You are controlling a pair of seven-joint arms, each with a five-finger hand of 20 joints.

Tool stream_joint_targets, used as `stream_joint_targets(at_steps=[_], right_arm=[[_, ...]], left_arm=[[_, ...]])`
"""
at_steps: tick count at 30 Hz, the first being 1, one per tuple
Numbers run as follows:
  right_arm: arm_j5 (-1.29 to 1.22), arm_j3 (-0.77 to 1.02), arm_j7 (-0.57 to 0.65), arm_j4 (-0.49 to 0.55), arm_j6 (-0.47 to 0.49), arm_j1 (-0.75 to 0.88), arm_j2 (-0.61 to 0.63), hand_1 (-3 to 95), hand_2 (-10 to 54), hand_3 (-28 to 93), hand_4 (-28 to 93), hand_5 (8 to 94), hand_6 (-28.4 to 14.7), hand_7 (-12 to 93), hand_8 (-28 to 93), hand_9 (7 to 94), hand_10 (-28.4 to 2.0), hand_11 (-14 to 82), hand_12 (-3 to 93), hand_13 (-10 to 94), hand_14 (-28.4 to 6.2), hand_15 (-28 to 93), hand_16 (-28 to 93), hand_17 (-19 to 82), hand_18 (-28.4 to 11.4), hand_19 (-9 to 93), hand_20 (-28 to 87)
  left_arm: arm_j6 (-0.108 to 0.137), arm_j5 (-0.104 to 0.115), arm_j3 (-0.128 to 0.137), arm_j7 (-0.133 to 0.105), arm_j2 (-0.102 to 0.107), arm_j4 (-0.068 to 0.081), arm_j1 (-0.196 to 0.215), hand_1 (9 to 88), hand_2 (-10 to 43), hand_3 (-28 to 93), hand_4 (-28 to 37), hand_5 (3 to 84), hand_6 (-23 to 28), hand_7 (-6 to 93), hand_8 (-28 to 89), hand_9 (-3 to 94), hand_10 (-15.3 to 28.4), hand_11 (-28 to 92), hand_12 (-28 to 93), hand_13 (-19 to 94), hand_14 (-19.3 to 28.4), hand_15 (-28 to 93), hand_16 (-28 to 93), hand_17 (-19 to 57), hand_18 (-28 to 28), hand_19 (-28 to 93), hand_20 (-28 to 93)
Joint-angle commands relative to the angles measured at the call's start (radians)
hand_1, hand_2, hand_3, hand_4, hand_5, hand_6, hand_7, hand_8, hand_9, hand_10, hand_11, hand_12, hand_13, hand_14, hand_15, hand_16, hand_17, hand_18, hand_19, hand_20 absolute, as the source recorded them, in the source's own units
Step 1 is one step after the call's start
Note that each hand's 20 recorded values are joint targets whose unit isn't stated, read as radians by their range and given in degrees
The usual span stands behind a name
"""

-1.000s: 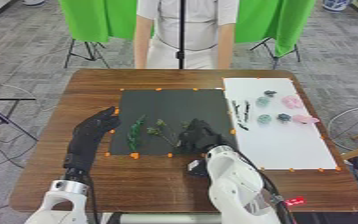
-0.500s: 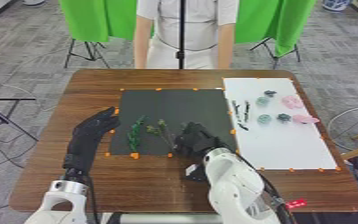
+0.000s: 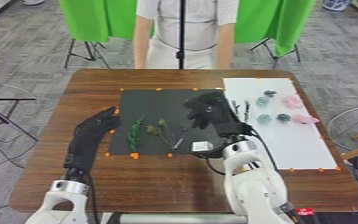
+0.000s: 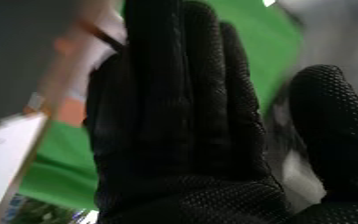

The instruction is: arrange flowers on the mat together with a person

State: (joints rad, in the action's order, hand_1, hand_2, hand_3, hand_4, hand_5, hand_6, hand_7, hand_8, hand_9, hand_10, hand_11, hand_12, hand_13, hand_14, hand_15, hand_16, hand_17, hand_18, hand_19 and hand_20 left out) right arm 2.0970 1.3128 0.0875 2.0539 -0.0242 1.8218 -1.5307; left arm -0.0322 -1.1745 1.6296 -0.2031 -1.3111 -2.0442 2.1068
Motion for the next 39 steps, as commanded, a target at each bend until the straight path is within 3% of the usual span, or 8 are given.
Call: stream_joint_targets(at_steps=[1,2,4,8,13,24,39], right_arm=[[-0.664,0.259,-0.263,0.002,0.187,0.136,0.064,16.3,5.5,75,-11,57.4,-3.6,11,-9,59.6,-16.9,8.4,14.3,49,-16.7,15,23,26,-16.2,32,32],[-0.708,0.278,-0.287,0.001,0.193,0.157,0.069,13.9,5.3,76,-11,51.1,-3.0,10,-8,53.1,-16.2,6.7,13.4,42,-16.6,12,22,22,-15.6,22,30],[-0.773,0.300,-0.323,0.009,0.177,0.207,0.077,11.2,5.1,78,-13,44.2,-1.8,9,-8,46.4,-15.7,5.3,12.3,35,-16.0,9,20,18,-14.7,11,28],[-0.856,0.329,-0.378,0.023,0.156,0.286,0.052,7.1,4.6,80,-14,38.3,-0.6,8,-8,41.0,-15.2,4.0,11.2,30,-14.5,7,18,17,-13.8,5,26],[-0.884,0.341,-0.409,0.024,0.136,0.332,0.012,4.8,3.8,82,-15,36.7,-0.2,8,-9,39.8,-14.6,3.8,10.7,28,-13.6,6,16,17,-13.1,3,25],[-0.898,0.348,-0.420,0.023,0.120,0.339,0.021,4.5,3.8,83,-16,37.4,-0.4,9,-9,40.6,-14.7,4.1,10.5,30,-13.3,8,15,18,-12.8,2,27],[-0.915,0.361,-0.422,0.029,0.073,0.352,0.012,4.9,4.1,84,-16,38.7,-0.6,10,-9,42.7,-14.9,4.8,11.0,32,-13.3,10,15,19,-12.9,3,27]], left_arm=[[0.004,0.008,-0.024,-0.029,0.003,0.001,0.011,24.5,-3.3,64,-18.2,46.1,3.8,11.0,-5,44.0,13.6,19,16,36,17.6,16,5,5.3,12.6,9,18],[0.004,0.008,-0.026,-0.031,0.003,0.002,0.010,24.4,-3.2,64,-18.2,46.2,3.8,10.9,-5,44.2,13.6,19,16,36,17.6,16,5,5.5,12.5,9,18],[0.007,0.010,-0.028,-0.036,0.003,0.002,0.010,24.3,-3.0,64,-18.3,46.3,3.8,11.0,-5,44.2,13.5,19,16,36,17.6,16,5,5.6,12.5,9,18],[0.018,0.014,-0.030,-0.049,0.009,0.000,0.010,24.2,-2.8,64,-18.5,46.4,3.8,11.1,-5,44.5,13.5,19,16,36,17.5,15,5,5.7,12.5,9,18],[0.024,0.015,-0.026,-0.061,0.009,-0.005,0.015,24.0,-2.8,65,-18.6,46.6,3.7,11.3,-5,44.8,13.5,19,16,36,17.3,15,5,5.9,12.4,9,18],[0.018,0.015,-0.022,-0.072,0.011,-0.001,0.009,23.9,-2.8,65,-18.9,46.7,3.7,11.6,-6,45.1,13.5,19,16,37,17.2,15,5,5.9,12.4,9,18],[0.023,0.021,-0.013,-0.060,0.004,-0.003,0.021,23.8,-2.8,65,-19.0,46.7,3.6,11.6,-6,45.1,13.5,19,16,37,17.3,16,5,5.9,12.4,9,18]])
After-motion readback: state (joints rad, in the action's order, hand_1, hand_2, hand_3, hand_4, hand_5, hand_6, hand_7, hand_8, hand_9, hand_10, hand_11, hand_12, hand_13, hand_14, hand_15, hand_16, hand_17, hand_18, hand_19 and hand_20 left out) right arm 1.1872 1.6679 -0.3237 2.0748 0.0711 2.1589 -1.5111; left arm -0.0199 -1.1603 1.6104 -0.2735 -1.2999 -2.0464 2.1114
